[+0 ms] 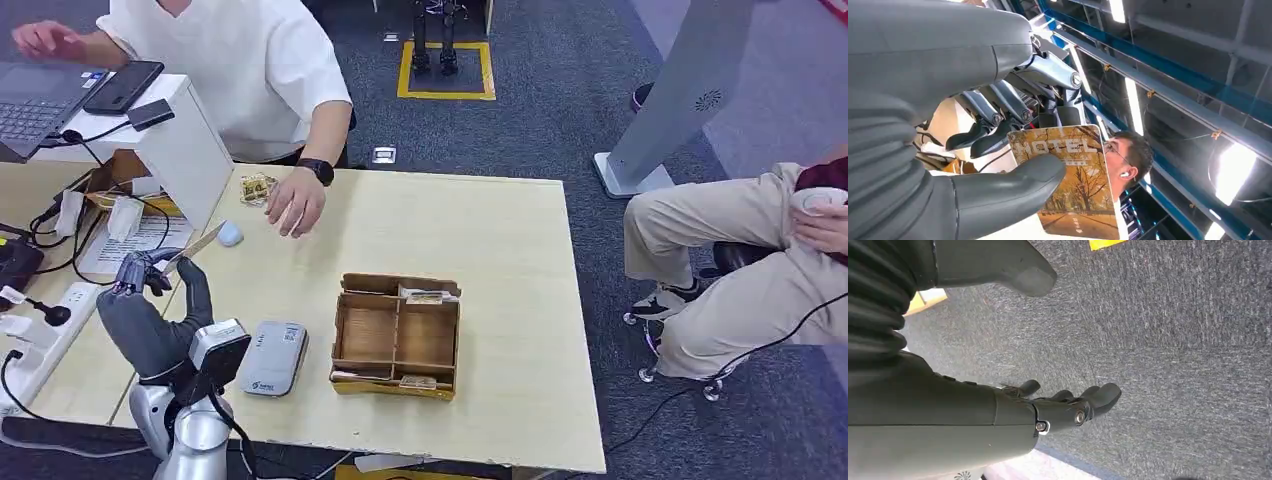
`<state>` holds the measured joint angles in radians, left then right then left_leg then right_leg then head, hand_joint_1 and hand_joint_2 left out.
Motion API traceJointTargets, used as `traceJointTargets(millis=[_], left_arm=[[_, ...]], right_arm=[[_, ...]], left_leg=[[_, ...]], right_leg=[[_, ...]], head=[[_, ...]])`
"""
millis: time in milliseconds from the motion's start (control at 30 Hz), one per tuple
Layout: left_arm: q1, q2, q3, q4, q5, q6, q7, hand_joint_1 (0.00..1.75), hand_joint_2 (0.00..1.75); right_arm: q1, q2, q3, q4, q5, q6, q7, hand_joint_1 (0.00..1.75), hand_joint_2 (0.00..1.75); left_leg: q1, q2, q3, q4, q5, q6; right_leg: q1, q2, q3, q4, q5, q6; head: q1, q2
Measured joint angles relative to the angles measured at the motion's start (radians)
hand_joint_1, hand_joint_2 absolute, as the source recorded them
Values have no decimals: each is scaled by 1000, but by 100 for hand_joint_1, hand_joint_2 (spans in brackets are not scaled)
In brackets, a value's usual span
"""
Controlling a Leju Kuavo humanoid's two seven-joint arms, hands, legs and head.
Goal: Pass the card to the sensor for recognition and then transmit it.
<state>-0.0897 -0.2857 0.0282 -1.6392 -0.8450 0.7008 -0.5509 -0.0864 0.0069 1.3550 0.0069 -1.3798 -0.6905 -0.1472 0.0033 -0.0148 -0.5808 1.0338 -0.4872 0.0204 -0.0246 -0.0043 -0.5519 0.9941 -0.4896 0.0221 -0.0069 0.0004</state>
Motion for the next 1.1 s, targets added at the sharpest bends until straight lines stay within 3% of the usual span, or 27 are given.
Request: traceJointTargets(millis=[233, 667, 867, 1100], left_arm=[[6, 0, 26, -12, -54, 0, 2, 175, 175], [48, -3, 206, -48, -241, 1, 32, 175, 175], [84, -5, 215, -45, -288, 1, 91, 175, 175], [139, -7, 215, -13, -308, 1, 110, 175, 175]], right_arm=[[1, 0, 1, 0, -10, 0, 0, 0, 175], [7, 0, 5, 0, -45, 0, -5, 0, 175], [10, 0, 5, 0, -85, 0, -25, 0, 175], [12, 0, 5, 0, -100, 0, -31, 0, 175]], left_leg=[[0, 0, 0, 0, 0, 0], [0, 0, 0, 0, 0, 0], [0, 0, 0, 0, 0, 0], [0, 0, 0, 0, 0, 0]], right_leg=[[0, 0, 0, 0, 0, 0], [0, 0, 0, 0, 0, 0], [0, 0, 0, 0, 0, 0], [0, 0, 0, 0, -1, 0]], head=[[0, 0], [0, 0], [0, 0], [0, 0]])
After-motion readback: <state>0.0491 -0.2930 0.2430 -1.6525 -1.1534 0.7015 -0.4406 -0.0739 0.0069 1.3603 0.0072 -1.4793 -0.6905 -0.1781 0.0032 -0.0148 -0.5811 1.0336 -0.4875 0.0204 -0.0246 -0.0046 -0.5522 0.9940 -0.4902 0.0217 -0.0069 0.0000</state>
